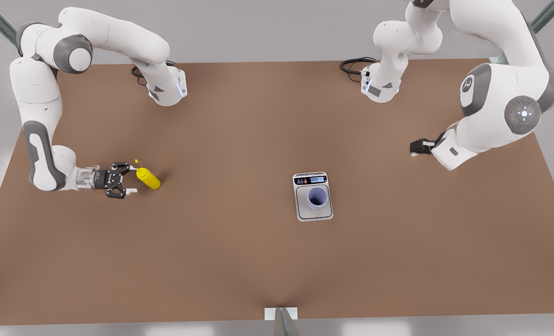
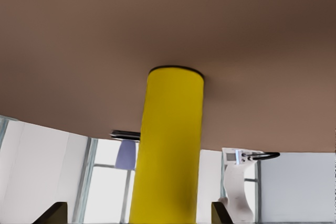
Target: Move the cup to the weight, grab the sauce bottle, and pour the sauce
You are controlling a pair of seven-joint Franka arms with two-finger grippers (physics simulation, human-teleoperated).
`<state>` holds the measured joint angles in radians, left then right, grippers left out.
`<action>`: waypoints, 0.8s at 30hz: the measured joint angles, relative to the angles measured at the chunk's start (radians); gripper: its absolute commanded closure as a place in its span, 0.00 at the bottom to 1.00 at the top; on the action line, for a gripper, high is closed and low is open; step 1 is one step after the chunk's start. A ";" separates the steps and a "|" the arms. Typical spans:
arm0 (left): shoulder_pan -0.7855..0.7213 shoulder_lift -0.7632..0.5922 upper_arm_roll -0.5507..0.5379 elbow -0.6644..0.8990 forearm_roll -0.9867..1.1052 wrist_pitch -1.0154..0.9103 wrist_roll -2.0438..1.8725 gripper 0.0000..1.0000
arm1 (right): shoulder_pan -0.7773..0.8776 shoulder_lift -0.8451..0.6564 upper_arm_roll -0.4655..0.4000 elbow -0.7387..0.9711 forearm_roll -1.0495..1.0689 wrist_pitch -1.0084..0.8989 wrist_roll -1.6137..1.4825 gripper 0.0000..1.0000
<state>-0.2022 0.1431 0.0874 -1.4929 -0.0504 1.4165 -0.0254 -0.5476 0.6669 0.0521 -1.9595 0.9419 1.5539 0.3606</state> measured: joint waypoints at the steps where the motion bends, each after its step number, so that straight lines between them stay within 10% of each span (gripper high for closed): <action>1: 0.000 0.012 0.000 0.008 0.016 -0.013 0.000 0.00 | 0.003 0.000 0.000 -0.006 0.000 -0.008 0.001 0.00; 17: -0.010 0.026 -0.026 0.043 0.011 -0.025 -0.002 0.00 | 0.009 0.015 0.093 -0.024 0.008 0.031 -0.002 0.02; 24: -0.011 0.027 -0.038 0.043 0.000 -0.024 -0.005 0.00 | 0.011 0.016 0.098 -0.022 0.005 0.035 -0.018 0.59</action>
<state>-0.2135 0.1704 0.0497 -1.4496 -0.0507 1.3929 -0.0300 -0.5369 0.6827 0.1503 -1.9819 0.9470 1.5892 0.3421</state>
